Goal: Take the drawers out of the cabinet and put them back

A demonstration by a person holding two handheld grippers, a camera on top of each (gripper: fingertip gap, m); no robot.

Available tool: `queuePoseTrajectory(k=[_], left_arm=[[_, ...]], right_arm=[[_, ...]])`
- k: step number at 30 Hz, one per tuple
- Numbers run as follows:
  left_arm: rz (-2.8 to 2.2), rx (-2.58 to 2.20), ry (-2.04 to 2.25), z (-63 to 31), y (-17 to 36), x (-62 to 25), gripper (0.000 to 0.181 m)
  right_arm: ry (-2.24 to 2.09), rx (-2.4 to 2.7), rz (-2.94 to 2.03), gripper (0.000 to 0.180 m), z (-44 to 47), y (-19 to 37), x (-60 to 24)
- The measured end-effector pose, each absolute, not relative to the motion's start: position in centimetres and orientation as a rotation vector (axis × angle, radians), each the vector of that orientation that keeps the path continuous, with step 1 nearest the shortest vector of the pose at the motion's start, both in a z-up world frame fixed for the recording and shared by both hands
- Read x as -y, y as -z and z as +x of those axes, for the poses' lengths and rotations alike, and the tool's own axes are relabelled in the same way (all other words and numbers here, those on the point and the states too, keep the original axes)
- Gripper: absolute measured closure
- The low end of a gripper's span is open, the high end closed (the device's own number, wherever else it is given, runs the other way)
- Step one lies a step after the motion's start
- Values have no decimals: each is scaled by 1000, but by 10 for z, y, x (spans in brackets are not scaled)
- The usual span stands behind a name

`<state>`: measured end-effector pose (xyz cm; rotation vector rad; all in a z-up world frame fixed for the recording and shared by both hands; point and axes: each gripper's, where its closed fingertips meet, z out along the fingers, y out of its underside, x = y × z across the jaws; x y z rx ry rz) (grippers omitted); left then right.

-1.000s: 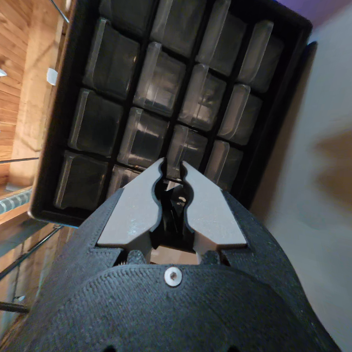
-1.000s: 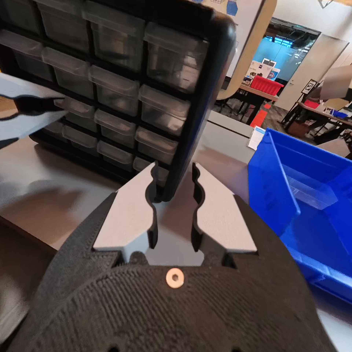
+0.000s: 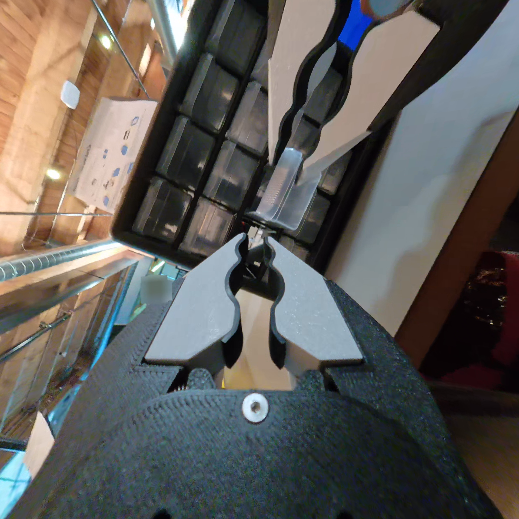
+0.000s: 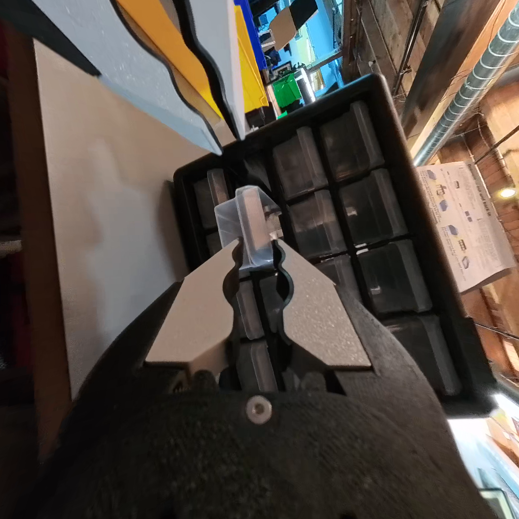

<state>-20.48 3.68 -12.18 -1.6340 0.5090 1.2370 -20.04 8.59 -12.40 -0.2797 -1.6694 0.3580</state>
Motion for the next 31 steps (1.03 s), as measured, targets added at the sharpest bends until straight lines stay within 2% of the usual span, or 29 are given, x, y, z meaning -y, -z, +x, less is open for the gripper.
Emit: queuePoseTrajectory(k=[11, 16, 26, 29, 31], left_arm=[[-1749, -299, -1078, -235, 131, -24, 177], [-1770, -302, -1073, -236, 136, -25, 177], [-1771, -289, -1045, -236, 136, -25, 180], [-1775, -299, -1044, -235, 138, -25, 180], [-1776, -305, -1039, -234, 139, -26, 180]], right_arm=[[-326, 1689, -149, 162, -194, 120, -78], [-278, 1567, -54, 157, -194, 114, -69], [-488, 1633, -164, 152, -198, 124, -69], [-524, 1607, -158, 163, -197, 116, -74], [-518, 1607, -147, 163, -196, 117, -74]])
